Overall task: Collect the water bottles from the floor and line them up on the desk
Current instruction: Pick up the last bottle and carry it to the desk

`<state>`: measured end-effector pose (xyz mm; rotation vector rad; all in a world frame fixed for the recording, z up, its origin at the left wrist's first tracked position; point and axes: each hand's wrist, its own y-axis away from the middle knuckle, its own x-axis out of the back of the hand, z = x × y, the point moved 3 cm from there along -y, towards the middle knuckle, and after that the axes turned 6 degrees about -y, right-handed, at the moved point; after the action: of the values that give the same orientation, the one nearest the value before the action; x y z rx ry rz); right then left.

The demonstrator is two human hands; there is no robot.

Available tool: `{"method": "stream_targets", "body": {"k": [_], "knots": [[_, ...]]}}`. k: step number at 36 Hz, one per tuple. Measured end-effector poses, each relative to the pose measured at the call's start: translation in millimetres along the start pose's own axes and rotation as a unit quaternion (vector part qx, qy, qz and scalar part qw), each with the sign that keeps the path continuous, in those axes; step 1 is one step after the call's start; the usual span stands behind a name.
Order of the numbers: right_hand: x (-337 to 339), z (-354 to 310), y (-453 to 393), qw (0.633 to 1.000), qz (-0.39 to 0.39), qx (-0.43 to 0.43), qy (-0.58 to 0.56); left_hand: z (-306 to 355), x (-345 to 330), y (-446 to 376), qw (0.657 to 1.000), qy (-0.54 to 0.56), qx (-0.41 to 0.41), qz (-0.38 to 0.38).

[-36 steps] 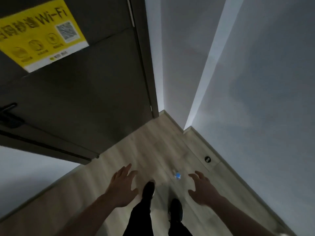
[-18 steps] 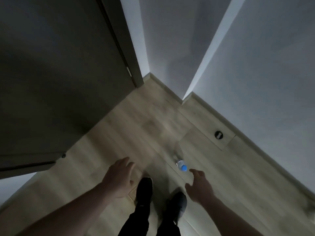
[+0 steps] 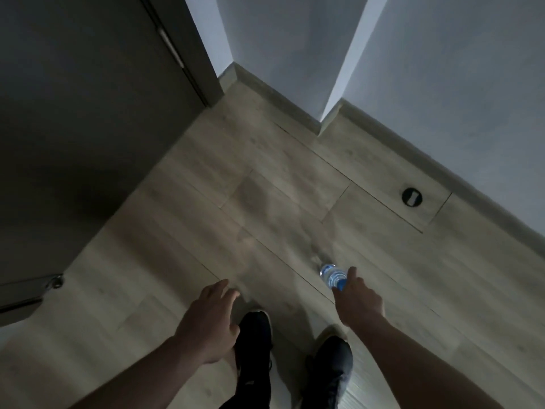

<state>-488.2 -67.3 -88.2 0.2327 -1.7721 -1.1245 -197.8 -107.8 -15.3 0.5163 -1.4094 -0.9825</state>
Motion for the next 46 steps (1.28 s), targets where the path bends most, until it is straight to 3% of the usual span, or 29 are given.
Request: {"method": "stream_targets", "body": {"k": [8,12,21,31,38,46], "knots": [[24.9,-13.0,23.7,0.998,0.005,0.042,0.038,2.8,42.1,25.6,0.999,-0.037,0.002,0.012],[58.8,-24.5,71.6,0.996,0.02,0.06,-0.062,23.8,78.2,58.3,0.999,-0.033,-0.002,0.03],[205.5,-42.3,265.4,0.979,0.022,0.099,-0.178,105.0,187.2,197.9,0.994,0.053,-0.029,0.09],[365.8,-37.5,480.7,0.961,0.092,0.162,-0.205,152.8,307.6,404.6,0.976,0.092,-0.096,0.173],[393.8,-16.7,582.0,0.942,0.208,0.117,-0.238,165.1,339.5,477.8,0.959,0.031,-0.198,0.199],[386.6,26.3,669.0,0.926,0.25,0.052,-0.279,185.4,347.5,518.1,0.94,-0.048,-0.275,0.194]]}}
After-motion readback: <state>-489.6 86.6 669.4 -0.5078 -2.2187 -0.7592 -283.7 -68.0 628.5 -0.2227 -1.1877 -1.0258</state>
